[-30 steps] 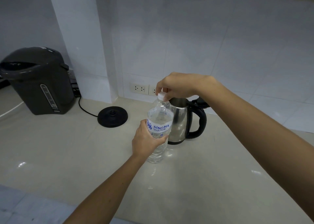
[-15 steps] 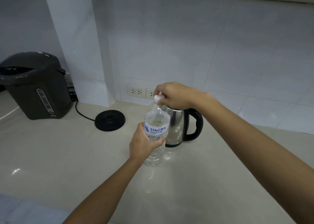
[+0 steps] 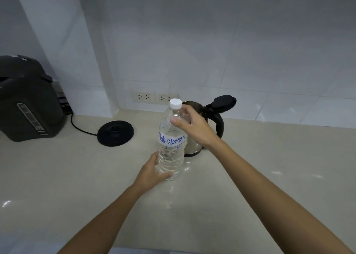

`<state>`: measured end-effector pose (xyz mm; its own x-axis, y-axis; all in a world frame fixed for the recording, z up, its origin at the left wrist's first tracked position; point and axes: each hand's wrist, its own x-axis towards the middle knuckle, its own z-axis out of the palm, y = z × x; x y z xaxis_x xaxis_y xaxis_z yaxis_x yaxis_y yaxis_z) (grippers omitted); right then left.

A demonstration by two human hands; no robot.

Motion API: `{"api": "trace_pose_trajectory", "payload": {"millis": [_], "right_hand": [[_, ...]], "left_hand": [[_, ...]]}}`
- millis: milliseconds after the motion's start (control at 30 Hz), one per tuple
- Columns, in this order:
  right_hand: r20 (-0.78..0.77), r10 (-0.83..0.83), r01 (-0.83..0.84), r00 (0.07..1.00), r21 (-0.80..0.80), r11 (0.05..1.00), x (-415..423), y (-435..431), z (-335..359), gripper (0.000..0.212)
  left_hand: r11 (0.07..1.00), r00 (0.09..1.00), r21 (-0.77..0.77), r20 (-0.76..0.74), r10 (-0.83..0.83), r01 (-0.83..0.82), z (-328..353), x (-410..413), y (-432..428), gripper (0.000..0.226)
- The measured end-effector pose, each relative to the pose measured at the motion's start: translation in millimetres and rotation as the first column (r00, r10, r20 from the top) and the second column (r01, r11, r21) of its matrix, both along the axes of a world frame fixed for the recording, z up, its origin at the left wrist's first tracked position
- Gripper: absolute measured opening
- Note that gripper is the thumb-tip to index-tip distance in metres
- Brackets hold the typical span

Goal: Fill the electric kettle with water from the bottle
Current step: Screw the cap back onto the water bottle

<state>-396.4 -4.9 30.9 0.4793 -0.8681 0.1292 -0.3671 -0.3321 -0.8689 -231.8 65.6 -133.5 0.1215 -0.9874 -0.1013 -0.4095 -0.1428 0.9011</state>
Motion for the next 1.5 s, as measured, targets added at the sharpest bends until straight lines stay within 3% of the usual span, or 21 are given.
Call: {"api": "trace_pose_trajectory", "payload": {"millis": [200, 333, 600, 900, 1233, 1500], "right_hand": [[-0.048, -0.044, 0.045, 0.998, 0.006, 0.999, 6, 5, -18, 0.102], [0.003, -0.155, 0.155, 0.988, -0.034, 0.987, 3, 11, -19, 0.091], [0.041, -0.282, 0.285, 0.959, -0.118, 0.951, -42, 16, -7, 0.076], [0.034, -0.419, 0.419, 0.907, -0.177, 0.891, -162, 1, 25, 0.079], [0.032, -0.398, 0.396, 0.917, -0.189, 0.898, -284, -85, 50, 0.073], [0.089, -0.371, 0.38, 0.925, -0.133, 0.915, -332, -140, 31, 0.077]], "left_hand": [[0.999, 0.999, 0.017, -0.014, -0.041, 0.041, -5, -3, -1, 0.087], [1.0, 0.996, -0.017, 0.092, -0.001, 0.003, -8, -2, -7, 0.084], [0.994, 0.974, -0.063, 0.214, -0.076, 0.091, 1, -38, -16, 0.079], [0.943, 0.95, -0.163, 0.169, -0.262, 0.289, 31, -156, -52, 0.077], [0.975, 0.973, -0.143, 0.179, -0.145, 0.172, 47, -301, -134, 0.074], [0.996, 0.976, -0.054, 0.209, -0.06, 0.073, 40, -355, -181, 0.071]]}}
